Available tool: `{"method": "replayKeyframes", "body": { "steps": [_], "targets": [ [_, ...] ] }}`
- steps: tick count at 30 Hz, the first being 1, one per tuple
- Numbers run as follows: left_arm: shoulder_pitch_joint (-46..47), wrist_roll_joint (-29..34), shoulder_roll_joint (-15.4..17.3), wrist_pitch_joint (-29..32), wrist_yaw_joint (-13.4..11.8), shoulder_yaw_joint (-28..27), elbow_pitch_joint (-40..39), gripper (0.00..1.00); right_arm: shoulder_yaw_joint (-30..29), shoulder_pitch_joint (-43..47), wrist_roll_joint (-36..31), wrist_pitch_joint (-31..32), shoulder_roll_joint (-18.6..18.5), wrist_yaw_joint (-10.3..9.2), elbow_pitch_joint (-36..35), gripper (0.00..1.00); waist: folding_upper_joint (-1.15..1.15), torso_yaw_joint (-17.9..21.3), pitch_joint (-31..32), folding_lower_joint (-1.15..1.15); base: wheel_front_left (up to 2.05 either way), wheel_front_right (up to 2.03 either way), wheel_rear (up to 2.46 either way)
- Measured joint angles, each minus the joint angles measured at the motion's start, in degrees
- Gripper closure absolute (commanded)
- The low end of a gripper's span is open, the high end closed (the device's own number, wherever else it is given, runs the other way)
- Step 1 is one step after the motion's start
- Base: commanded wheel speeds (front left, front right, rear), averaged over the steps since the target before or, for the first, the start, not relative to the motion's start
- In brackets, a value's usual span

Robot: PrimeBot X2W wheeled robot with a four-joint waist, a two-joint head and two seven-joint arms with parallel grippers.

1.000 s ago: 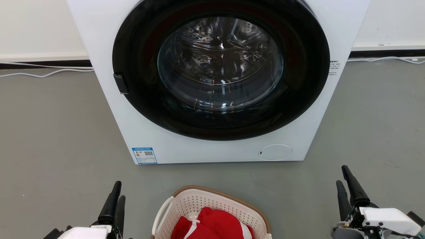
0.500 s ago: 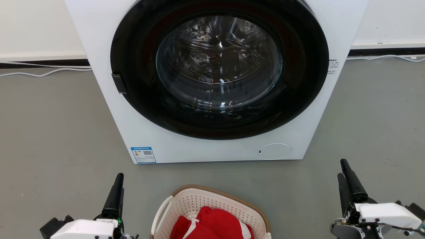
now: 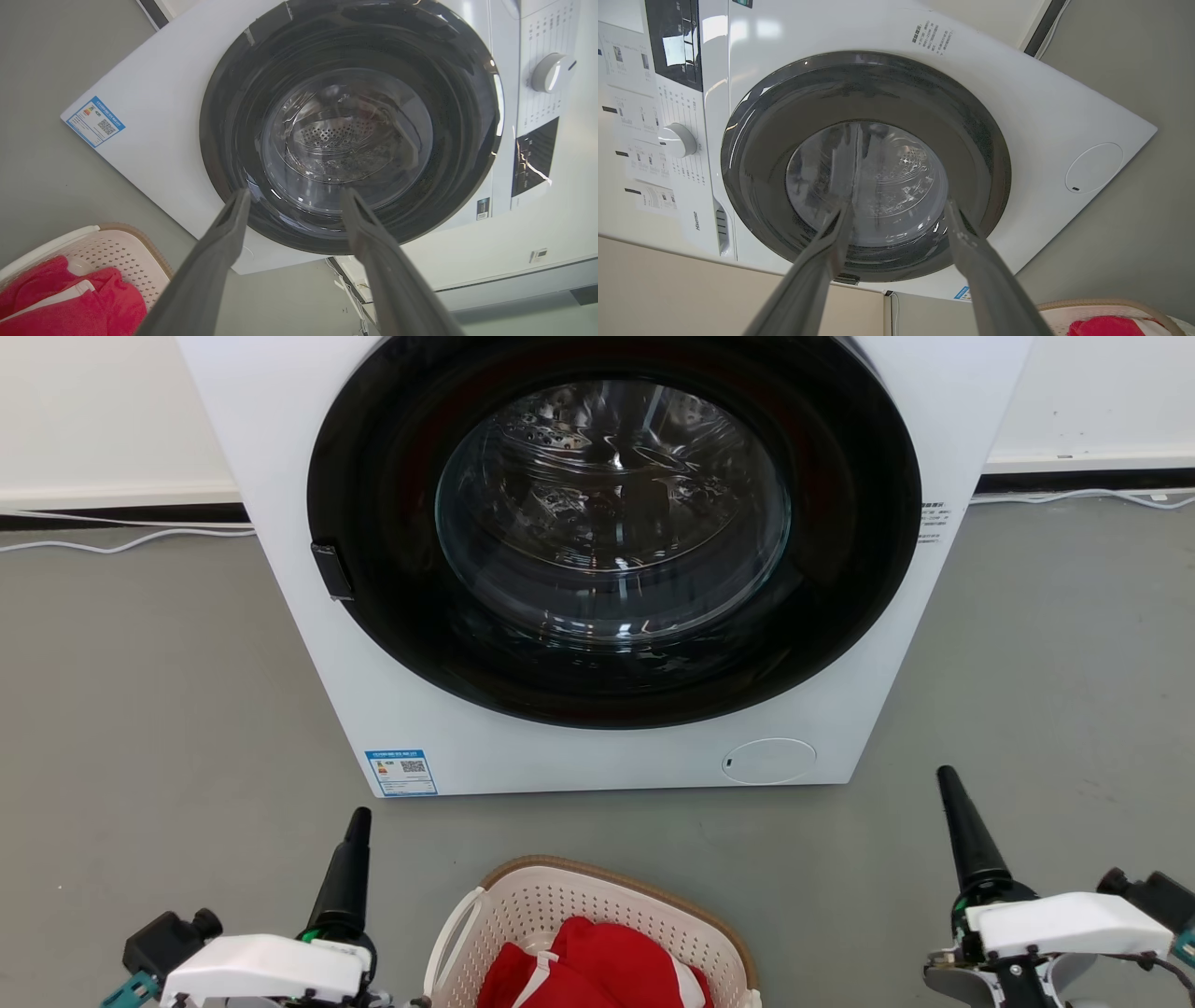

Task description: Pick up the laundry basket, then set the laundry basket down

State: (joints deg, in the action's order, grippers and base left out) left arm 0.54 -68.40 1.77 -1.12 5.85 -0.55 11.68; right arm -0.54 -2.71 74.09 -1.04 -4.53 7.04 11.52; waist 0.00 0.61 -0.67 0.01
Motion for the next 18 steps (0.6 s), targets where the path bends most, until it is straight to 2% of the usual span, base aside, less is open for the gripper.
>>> {"method": "replayKeyframes", "body": {
  "steps": [10, 18],
  "targets": [
    [0.1, 9.9, 0.1, -1.5, -2.3, 2.5, -0.8, 0.00, 3.0, 0.0, -9.9, -1.6, -1.6, 0.00, -0.9, 0.00, 0.00, 0.0, -0.1, 0.00, 0.00, 0.00, 0.00],
    [0.4, 15.8, 0.1, -2.8, -2.9, 3.9, -2.0, 0.00, 4.4, -0.1, -16.3, -2.9, -2.0, 0.00, -1.8, 0.00, 0.00, 0.1, -0.2, 0.00, 0.00, 0.00, 0.00]
  ]
}}
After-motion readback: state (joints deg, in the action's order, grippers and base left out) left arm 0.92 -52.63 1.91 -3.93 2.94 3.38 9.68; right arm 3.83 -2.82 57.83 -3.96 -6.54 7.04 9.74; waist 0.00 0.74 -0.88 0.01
